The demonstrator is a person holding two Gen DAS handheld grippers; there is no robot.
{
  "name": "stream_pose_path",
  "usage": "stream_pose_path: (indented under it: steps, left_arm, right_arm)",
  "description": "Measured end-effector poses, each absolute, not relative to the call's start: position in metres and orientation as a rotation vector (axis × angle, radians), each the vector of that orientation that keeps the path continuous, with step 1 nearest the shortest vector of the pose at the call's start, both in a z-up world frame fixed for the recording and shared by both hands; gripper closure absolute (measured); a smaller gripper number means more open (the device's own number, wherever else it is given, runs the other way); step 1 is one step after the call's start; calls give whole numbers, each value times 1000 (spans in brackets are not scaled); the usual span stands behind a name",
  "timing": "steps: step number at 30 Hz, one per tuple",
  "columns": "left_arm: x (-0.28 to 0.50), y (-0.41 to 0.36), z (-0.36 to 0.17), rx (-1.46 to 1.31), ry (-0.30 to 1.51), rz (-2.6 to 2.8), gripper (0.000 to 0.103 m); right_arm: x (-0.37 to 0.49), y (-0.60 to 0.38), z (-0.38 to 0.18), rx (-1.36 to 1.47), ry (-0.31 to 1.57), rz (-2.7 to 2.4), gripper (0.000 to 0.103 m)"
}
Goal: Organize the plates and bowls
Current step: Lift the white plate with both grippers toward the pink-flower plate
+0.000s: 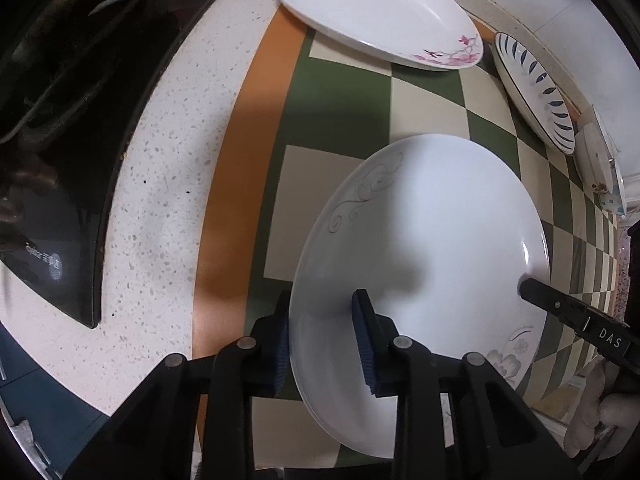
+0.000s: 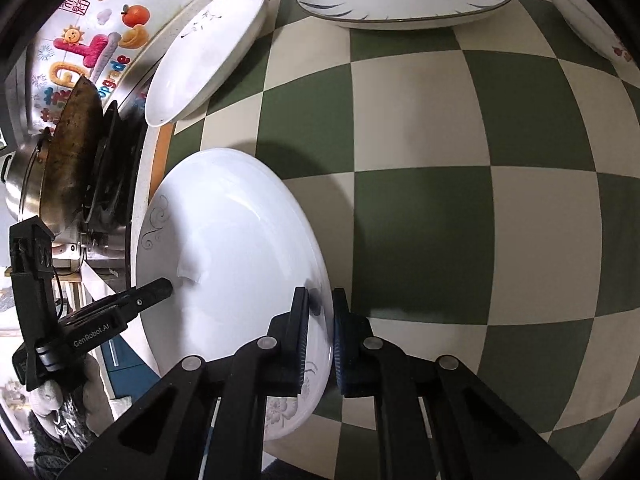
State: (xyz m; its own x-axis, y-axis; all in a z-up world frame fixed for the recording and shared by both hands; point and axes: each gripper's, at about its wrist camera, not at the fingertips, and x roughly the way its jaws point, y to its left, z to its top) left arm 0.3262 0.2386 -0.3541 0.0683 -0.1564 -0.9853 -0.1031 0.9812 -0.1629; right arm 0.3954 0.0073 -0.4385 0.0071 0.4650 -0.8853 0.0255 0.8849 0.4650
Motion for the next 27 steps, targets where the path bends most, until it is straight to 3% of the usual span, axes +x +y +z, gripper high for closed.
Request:
stream_pose_path:
  steps: [7,18,27]
  left_arm:
    - [328,209,-329,-202,1476,-56,77]
    - [341,126,-332,-149,1460,-148,77]
    - [345,83,-351,-120,1502,-193,77]
  right_arm:
    - [392,-28,-421,423,1502,360,91]
    - [386,-108,-388,453,1436,300,91]
    - [380,-167,-401,470,1440,232,91]
